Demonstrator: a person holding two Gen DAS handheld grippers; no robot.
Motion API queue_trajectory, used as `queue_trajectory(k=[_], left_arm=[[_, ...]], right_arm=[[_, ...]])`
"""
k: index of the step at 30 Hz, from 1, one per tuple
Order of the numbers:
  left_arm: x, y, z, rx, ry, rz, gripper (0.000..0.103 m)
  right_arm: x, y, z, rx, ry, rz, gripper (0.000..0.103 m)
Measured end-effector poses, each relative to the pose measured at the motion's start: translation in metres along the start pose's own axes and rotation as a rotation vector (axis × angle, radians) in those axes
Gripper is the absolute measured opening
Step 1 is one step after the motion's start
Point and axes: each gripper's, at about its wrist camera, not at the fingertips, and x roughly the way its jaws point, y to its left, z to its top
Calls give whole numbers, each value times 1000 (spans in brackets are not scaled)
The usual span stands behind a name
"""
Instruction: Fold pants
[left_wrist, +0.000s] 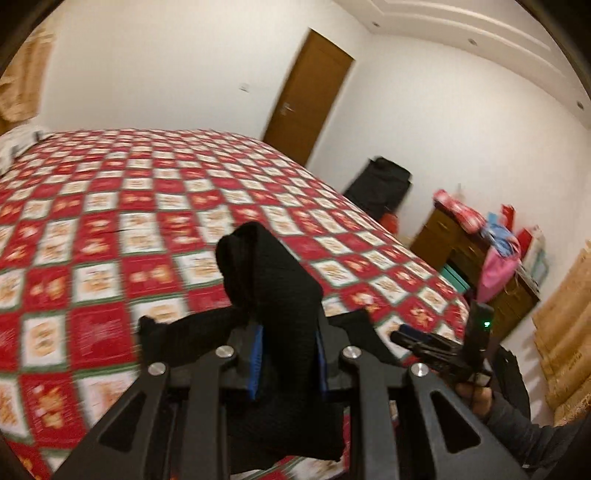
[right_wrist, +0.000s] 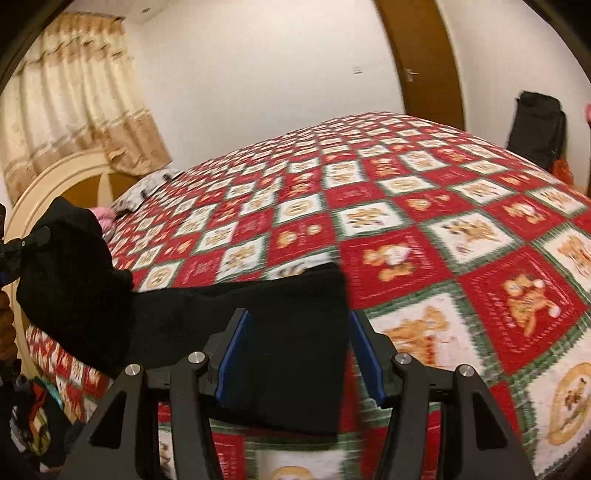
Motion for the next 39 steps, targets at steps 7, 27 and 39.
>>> queue_trajectory(k=[7, 27, 39], left_arm=[[86, -61, -1, 121, 124, 14, 23], [90, -123, -27, 297, 64, 48, 73], [74, -13, -73, 145, 72, 331, 73]], right_arm=[[-6, -51, 6, 178, -36, -60, 57], [-12, -72, 7, 264, -67, -68, 57], [-21, 46, -11, -130, 69, 62, 57]])
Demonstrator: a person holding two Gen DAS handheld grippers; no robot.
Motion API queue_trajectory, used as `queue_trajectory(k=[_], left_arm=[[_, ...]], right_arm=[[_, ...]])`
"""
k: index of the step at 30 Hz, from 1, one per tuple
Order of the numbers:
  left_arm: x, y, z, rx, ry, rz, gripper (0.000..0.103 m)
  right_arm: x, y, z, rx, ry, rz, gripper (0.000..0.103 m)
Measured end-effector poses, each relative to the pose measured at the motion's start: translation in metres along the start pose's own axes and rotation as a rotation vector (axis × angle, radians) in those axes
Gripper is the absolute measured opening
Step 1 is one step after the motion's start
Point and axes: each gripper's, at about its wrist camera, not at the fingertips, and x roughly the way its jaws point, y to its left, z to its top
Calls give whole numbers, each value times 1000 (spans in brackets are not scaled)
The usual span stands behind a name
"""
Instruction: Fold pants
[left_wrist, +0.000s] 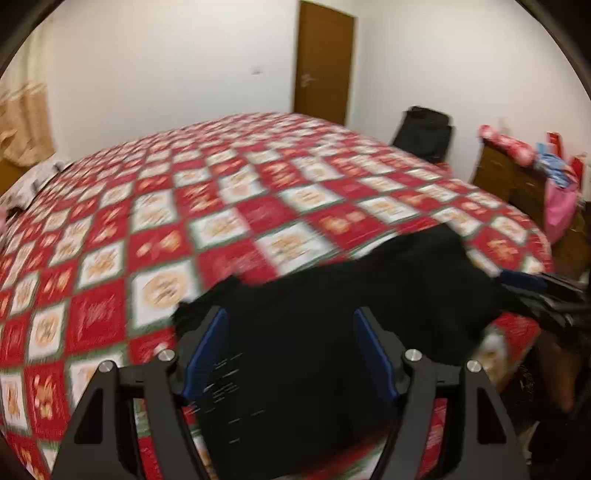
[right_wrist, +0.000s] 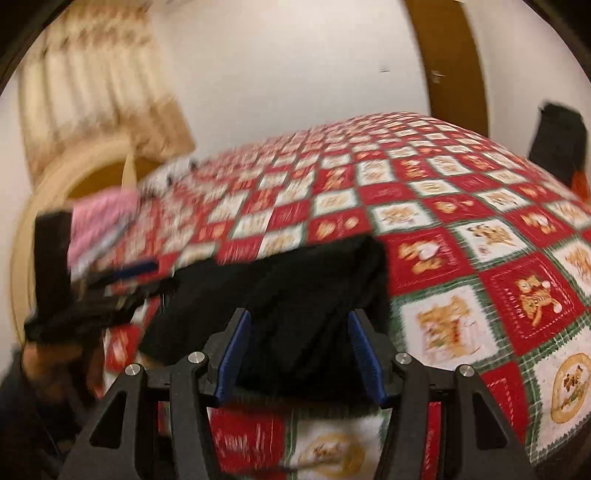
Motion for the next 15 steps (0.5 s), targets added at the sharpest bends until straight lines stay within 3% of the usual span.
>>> queue_trajectory(k=[1, 2, 4, 5, 6, 8, 10, 12, 15], left_arm=[[3, 6, -5, -15, 6, 17, 73], [7, 12, -10, -37, 14, 24, 73], [13, 19, -19, -60, 21, 30, 74], [18, 21, -22, -70, 34, 42, 73], [21, 22, -25, -73, 41, 40, 74], [26, 22, -29, -78, 50, 45, 74], [28, 24, -31, -79, 52, 59, 83], [31, 26, -32, -84, 58, 84, 91], [29, 31, -34, -110, 55, 68, 91]], right_arm=[[7, 3, -5, -18, 46, -50, 56], [11, 1, -8, -5, 63, -75, 49], [22, -10, -14, 24, 109, -99, 28], [24, -17, -16, 43, 113, -121, 12], [22, -23, -15, 66, 111, -97, 8], [15, -27, -11, 73, 101, -85, 8], [9, -30, -7, 66, 94, -119, 7], [17, -39, -9, 87, 147, -115, 8], [32, -49, -16, 94, 208, -133, 7]])
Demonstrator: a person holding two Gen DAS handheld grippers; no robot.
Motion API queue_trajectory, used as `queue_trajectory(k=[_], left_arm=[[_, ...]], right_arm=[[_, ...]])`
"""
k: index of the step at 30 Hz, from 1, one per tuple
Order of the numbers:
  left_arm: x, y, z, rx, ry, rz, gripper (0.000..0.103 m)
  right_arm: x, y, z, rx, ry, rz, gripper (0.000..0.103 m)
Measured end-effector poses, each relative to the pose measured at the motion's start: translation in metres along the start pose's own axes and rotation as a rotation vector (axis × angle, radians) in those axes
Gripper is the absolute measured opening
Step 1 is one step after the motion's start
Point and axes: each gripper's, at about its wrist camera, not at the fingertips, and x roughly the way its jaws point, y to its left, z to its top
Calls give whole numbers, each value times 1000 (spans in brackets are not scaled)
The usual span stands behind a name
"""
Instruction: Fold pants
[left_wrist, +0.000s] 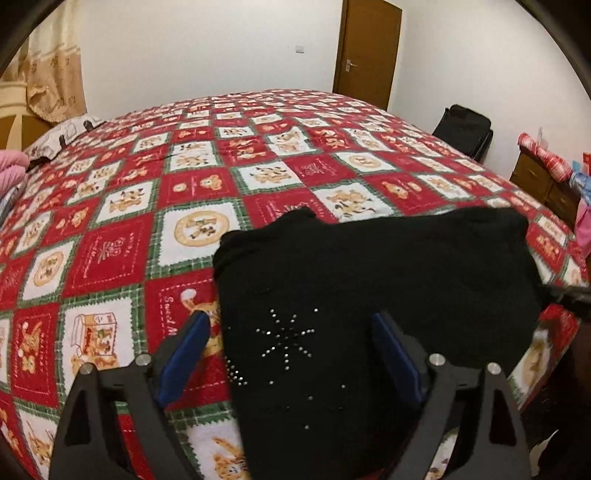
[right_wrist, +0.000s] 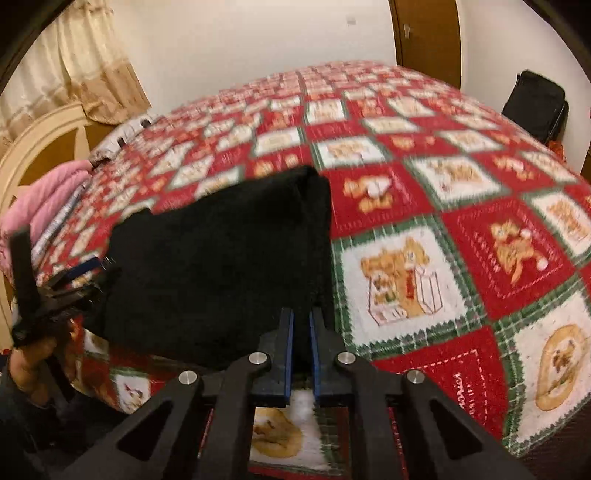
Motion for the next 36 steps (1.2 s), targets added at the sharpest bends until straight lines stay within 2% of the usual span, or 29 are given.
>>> queue_trajectory(k=[5, 7, 8, 9, 11, 12, 14, 16, 19, 21, 23, 24, 27, 31, 36], left_arm=[[3, 5, 5, -5, -7, 29, 91], [1, 7, 6, -6, -10, 27, 91], [0, 7, 7, -6, -16, 28, 91], [-3, 7, 8, -5, -23, 26, 91], [-6, 4, 12, 6, -37, 20, 92], [-6, 2, 13, 14, -39, 20, 92], [-4, -3, 16, 31, -32, 29, 92], [-1, -7, 18, 44, -20, 44, 92], [1, -8, 18, 58, -5, 52, 92], [2, -9, 17, 67, 4, 61, 92], [4, -7, 17, 65, 10, 60, 92], [5, -8, 17, 61, 13, 58, 92], [9, -7, 15, 53, 26, 53, 92], [11, -5, 14, 44, 35, 60, 93], [8, -3, 13, 51, 33, 63, 93]], right_arm=[[0, -7, 4, 8, 28, 10, 8], [-6, -9, 8, 14, 26, 26, 21], [-10, -9, 10, 14, 14, 1, 38], [-19, -9, 13, 12, -21, -36, 47], [-42, -4, 23, 4, -135, -91, 48], [-49, -1, 27, 3, -173, -75, 48], [-58, 15, 41, -22, -239, 29, 48], [-53, 33, 51, -71, -261, 118, 48], [-29, 53, 63, -96, -222, 195, 48], [-12, 56, 64, -91, -195, 174, 48], [5, 50, 66, -61, -169, 113, 48], [16, 42, 66, -25, -130, 102, 48], [40, 19, 64, 41, -53, 106, 48], [46, 10, 60, 38, -51, 125, 48], [41, 12, 59, 16, -53, 106, 48]])
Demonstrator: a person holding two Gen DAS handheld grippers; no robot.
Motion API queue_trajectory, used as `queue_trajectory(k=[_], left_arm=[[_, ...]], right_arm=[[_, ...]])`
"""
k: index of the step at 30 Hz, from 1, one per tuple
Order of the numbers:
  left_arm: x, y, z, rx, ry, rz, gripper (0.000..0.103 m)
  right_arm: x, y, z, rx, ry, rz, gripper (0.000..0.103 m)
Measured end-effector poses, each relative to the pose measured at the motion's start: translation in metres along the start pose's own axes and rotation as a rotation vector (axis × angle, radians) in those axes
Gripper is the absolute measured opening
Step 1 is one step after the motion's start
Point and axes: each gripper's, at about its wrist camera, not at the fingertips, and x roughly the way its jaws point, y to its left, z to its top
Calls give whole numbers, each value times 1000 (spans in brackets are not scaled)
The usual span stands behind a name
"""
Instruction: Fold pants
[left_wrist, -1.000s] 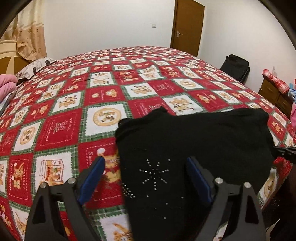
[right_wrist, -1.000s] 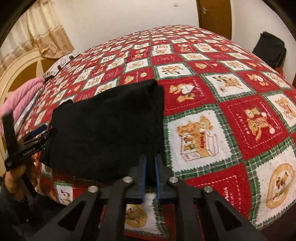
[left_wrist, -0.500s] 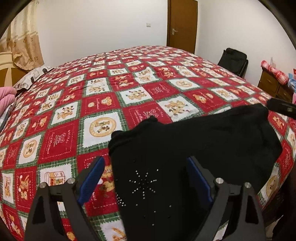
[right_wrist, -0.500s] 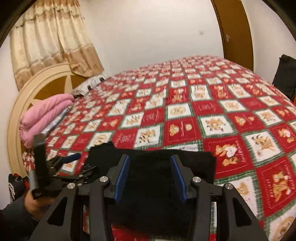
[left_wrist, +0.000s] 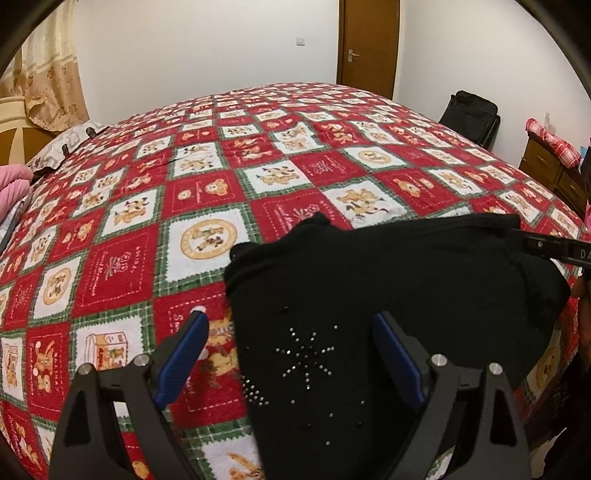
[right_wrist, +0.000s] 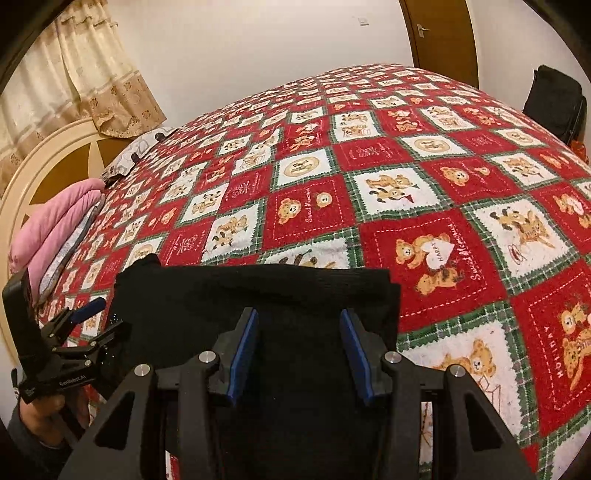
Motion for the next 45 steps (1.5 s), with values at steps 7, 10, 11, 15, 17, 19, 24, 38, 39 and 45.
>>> queue_trajectory(k=[7, 10, 11, 15, 17, 19, 24, 38, 39, 45], left_arm=[[-5, 10, -14, -22, 17, -12, 93], [-12, 15, -23, -31, 7, -18, 95], [-12, 15, -25, -30, 10, -15, 96], [-12, 22, -30, -44, 14, -12, 97], [-10, 25, -31, -60, 17, -22, 97], [-6, 26, -33, -60, 27, -27, 97], [-4, 24, -37, -58, 29, -35, 99], [17, 68, 22, 12, -23, 83, 99], [24, 72, 26, 22, -7, 93, 99], [53, 70, 46, 40, 18, 157, 99]], right_arm=[[-11, 47, 22, -112, -24, -54, 48], [3, 87, 36, -176, 20, 85, 48], [12, 99, 40, -176, 62, 177, 48], [68, 139, 47, -111, 251, 449, 48], [96, 149, 45, -90, 308, 439, 48], [119, 150, 43, -90, 327, 366, 48], [126, 142, 48, -62, 296, 324, 48], [-19, 36, -2, -57, 64, 128, 49], [-25, 32, -8, -55, 53, 124, 49], [-33, 16, -32, -2, -12, 126, 49]])
